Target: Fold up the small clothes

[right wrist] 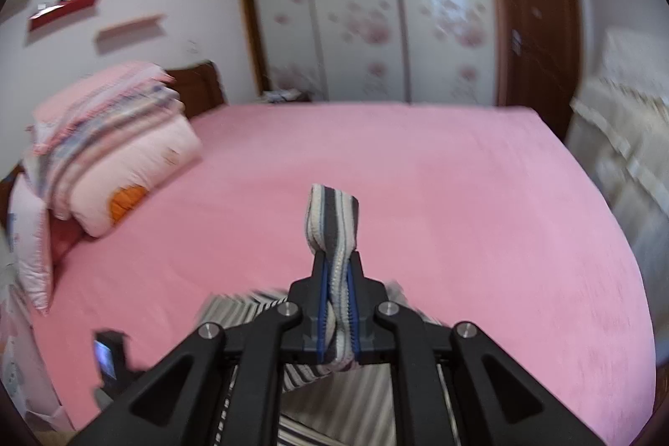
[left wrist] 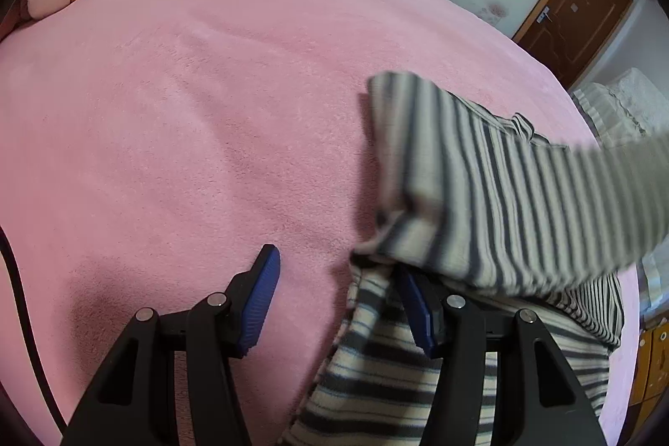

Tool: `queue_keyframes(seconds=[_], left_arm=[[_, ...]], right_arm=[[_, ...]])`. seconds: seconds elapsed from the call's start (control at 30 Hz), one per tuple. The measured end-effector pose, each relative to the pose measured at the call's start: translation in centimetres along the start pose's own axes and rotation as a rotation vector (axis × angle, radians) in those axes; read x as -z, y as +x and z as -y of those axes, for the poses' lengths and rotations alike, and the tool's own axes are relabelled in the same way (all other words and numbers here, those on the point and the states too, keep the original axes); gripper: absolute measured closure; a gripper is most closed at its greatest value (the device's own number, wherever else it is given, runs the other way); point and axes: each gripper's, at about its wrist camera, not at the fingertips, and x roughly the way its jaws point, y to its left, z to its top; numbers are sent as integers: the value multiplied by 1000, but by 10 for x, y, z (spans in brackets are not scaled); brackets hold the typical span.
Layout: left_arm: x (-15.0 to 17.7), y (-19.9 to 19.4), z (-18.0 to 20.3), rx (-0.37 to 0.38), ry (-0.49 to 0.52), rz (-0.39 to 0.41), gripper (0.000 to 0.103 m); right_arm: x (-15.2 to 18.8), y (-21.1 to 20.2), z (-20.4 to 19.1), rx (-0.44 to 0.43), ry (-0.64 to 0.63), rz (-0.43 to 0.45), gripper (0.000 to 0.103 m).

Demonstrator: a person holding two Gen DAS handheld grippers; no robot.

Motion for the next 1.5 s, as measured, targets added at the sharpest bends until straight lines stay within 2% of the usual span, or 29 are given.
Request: queue_keyframes(seconds=[0.23, 0.37, 0.5, 0.53, 0.67, 0.77, 0.83, 0.9, 1.03, 1.17, 1.2, 1.3, 1.5], left_arm=[[-5, 4, 10, -38, 8, -9, 53], [-3, 3, 15, -44, 3, 2, 57], [4, 2, 21, -21, 35, -5, 84], [6, 1, 23, -23, 48, -7, 86], [8, -2, 29, -38, 76, -6, 87], [5, 1, 29, -30, 66, -20, 87], [4, 1, 26, -30, 64, -27, 87], [4, 2, 27, -35, 66, -29, 87], [4, 2, 24, -37, 56, -33, 87], [2, 6, 24, -20, 8, -48, 87], [2, 7, 23, -16, -3, -51, 87], [2, 7, 22, -16, -18, -54, 88], [4, 4, 24, -31, -14, -49, 92]], right_arm=[[60, 44, 59, 93, 111, -135, 95], [84, 66, 82, 112, 179, -202, 95], [107, 86, 104, 154, 221, -277, 93], [113, 90, 109, 167, 232, -296, 92], [134, 99, 138, 184, 315, -356, 89], [143, 90, 162, 99, 438, -349, 88], [145, 82, 168, 66, 475, -335, 81], [145, 73, 168, 41, 468, -326, 73], [146, 67, 154, 66, 388, -355, 72], [154, 71, 157, 88, 381, -381, 72], [156, 72, 157, 86, 383, -384, 72], [156, 70, 146, 101, 321, -376, 94], [151, 46, 140, 150, 308, -307, 101]])
